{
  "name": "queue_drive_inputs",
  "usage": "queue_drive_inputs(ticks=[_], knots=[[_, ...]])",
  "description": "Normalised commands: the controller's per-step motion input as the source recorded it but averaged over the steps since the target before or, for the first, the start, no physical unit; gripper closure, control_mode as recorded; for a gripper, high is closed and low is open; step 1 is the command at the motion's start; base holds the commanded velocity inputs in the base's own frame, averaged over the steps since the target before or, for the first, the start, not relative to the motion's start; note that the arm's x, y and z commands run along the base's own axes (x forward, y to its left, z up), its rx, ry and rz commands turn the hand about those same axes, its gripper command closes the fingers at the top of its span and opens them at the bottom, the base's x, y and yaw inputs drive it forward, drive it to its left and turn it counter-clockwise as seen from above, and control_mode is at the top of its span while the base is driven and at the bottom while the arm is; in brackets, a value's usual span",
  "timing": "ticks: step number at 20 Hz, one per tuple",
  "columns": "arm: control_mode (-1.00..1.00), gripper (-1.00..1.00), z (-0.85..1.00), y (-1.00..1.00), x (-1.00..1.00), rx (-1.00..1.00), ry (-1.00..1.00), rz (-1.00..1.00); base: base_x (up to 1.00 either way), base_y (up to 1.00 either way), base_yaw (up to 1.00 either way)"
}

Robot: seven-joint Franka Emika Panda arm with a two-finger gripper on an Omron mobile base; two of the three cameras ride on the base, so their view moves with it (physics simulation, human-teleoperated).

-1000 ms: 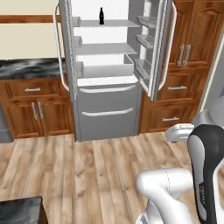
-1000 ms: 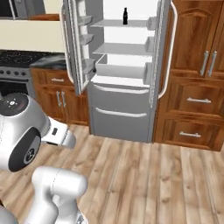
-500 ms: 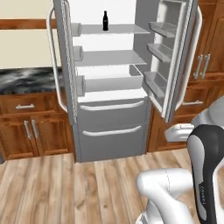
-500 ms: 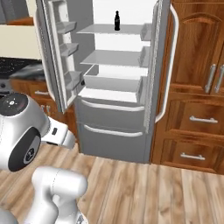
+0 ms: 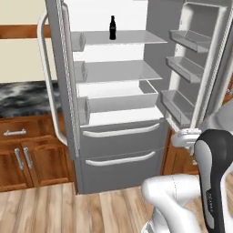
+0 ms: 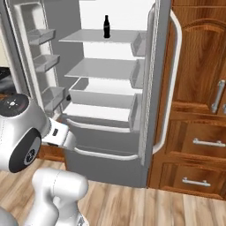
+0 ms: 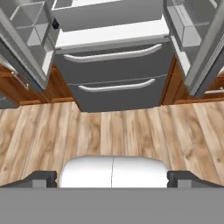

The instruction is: Open the fridge, grab two sodas, and place both sodas inside the bowl with ice on the dining counter.

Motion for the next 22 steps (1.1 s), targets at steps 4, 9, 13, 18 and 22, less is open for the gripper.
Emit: queue_drive_inputs(ticks=[4, 9, 13, 18, 22], knots=[[1.0, -1.0, 0.0, 0.0, 0.0, 0.0, 0.0, 0.0, 0.63, 0.13, -0.08], [1.0, -1.0, 0.0, 0.0, 0.0, 0.0, 0.0, 0.0, 0.54, 0.21, -0.08], [1.0, -1.0, 0.0, 0.0, 0.0, 0.0, 0.0, 0.0, 0.58, 0.27, -0.06], [1.0, -1.0, 0.0, 0.0, 0.0, 0.0, 0.0, 0.0, 0.64, 0.4, -0.03], [1.0, -1.0, 0.0, 0.0, 0.0, 0.0, 0.0, 0.0, 0.62, 0.2, 0.0]])
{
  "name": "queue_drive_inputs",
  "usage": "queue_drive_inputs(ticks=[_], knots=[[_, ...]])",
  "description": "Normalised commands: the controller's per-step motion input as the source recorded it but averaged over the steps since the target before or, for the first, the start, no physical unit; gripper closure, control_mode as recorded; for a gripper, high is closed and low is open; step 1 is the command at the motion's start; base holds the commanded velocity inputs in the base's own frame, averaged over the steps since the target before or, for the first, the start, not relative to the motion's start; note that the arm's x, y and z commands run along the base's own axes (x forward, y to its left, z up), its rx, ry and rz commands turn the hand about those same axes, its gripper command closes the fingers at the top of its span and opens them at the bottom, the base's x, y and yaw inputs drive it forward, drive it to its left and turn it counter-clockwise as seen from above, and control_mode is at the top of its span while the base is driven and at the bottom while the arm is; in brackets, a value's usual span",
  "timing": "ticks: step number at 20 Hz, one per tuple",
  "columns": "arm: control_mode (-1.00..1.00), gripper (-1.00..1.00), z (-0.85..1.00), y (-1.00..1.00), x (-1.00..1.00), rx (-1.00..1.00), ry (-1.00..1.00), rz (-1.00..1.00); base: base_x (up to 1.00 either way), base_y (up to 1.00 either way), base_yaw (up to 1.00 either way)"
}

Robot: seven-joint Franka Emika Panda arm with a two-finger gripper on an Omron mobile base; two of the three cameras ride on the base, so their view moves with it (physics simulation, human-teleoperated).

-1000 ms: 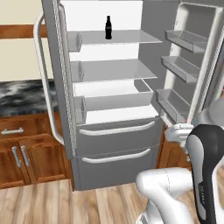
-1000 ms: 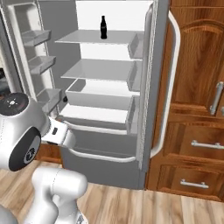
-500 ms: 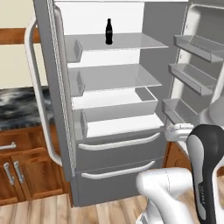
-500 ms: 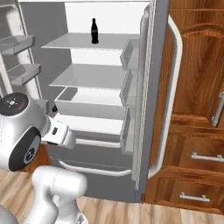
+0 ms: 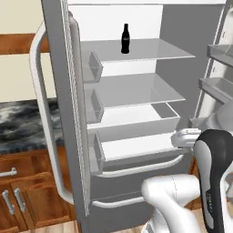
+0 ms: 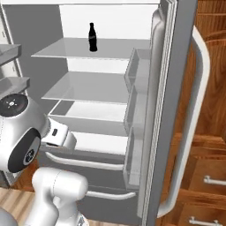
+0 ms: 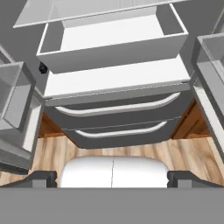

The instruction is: Open the fridge, grab two sodas, and place both sodas inside the bowl with ice on the dining counter.

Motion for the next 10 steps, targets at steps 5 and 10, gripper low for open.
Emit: queue_drive_inputs(ticks=[5, 10], knots=[[1.0, -1.0, 0.0, 0.0, 0.0, 0.0, 0.0, 0.0, 0.64, -0.01, 0.0], [1.0, -1.0, 0.0, 0.0, 0.0, 0.0, 0.0, 0.0, 0.75, 0.0, 0.0]])
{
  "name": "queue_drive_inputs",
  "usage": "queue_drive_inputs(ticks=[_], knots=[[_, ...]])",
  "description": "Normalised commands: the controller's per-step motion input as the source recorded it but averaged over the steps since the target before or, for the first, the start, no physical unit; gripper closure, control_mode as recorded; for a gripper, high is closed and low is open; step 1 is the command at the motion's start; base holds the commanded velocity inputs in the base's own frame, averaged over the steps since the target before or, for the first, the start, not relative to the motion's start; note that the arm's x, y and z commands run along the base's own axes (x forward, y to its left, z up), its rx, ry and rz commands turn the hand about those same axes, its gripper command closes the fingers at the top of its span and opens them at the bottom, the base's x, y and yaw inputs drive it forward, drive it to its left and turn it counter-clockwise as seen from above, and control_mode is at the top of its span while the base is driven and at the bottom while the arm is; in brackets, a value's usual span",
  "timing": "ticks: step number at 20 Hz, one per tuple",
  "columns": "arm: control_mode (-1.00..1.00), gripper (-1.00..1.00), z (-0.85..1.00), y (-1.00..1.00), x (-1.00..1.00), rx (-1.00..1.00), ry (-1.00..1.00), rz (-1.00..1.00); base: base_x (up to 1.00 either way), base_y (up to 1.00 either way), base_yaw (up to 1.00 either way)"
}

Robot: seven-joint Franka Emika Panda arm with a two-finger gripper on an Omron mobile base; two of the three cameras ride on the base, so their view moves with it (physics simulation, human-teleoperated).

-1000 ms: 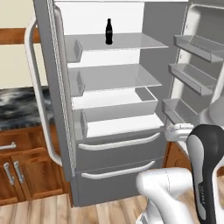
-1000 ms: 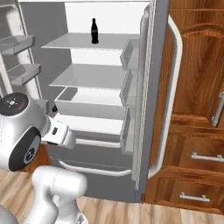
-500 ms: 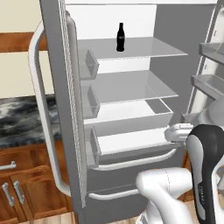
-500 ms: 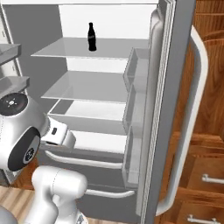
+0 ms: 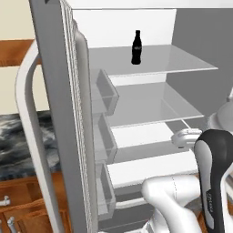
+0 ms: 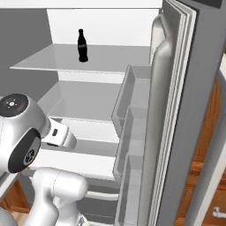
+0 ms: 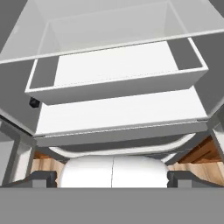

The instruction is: Open the fridge, grab two sodas, and place both sodas inside the bowl with ice on the dining counter.

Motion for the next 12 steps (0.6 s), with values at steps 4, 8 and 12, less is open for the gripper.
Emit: queue_drive_inputs(ticks=[4, 8, 12], knots=[[1.0, -1.0, 0.0, 0.0, 0.0, 0.0, 0.0, 0.0, 0.48, -0.01, 0.0], [-1.0, -1.0, 0.0, 0.0, 0.01, 0.0, 0.0, 0.0, 0.01, 0.0, 0.0], [-1.0, -1.0, 0.02, 0.0, 0.24, 0.0, -0.05, -0.04, 0.0, 0.0, 0.0]])
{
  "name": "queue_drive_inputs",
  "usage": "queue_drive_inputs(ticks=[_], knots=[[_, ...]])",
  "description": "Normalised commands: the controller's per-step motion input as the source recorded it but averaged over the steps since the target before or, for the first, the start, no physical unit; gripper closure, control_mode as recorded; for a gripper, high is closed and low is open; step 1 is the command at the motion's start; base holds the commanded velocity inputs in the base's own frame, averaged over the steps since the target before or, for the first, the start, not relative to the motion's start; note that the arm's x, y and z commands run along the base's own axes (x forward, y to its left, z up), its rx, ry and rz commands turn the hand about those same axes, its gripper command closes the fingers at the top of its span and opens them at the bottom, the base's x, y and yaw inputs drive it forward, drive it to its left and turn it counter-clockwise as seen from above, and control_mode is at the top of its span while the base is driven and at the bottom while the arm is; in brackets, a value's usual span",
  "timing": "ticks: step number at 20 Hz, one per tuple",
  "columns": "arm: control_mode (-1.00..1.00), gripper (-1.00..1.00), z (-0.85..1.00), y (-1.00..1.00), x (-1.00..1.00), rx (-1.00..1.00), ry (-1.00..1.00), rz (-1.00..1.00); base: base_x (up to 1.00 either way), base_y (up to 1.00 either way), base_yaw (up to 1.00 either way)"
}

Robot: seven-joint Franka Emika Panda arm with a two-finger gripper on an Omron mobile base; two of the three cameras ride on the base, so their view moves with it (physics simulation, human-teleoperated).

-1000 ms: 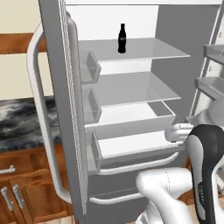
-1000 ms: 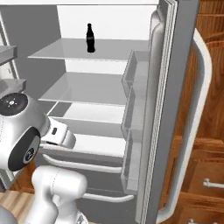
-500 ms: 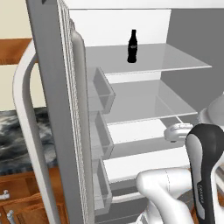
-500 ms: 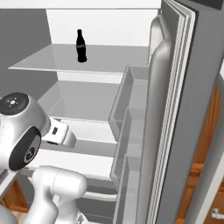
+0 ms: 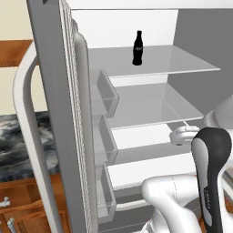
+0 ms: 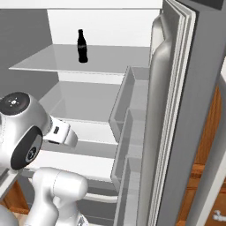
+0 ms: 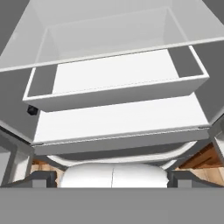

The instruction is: Open the fridge, grab two sodas, and place both sodas inside the bowl with ice on the dining counter.

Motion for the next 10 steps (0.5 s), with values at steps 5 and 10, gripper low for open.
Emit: queue_drive_inputs(ticks=[5, 10], knots=[[-1.0, -1.0, 0.42, 0.0, 0.05, -0.09, -0.28, -0.06, 0.0, 0.0, 0.0], [-1.0, -1.0, 0.56, 0.0, 0.01, -0.04, -0.28, -0.03, 0.0, 0.0, 0.0]])
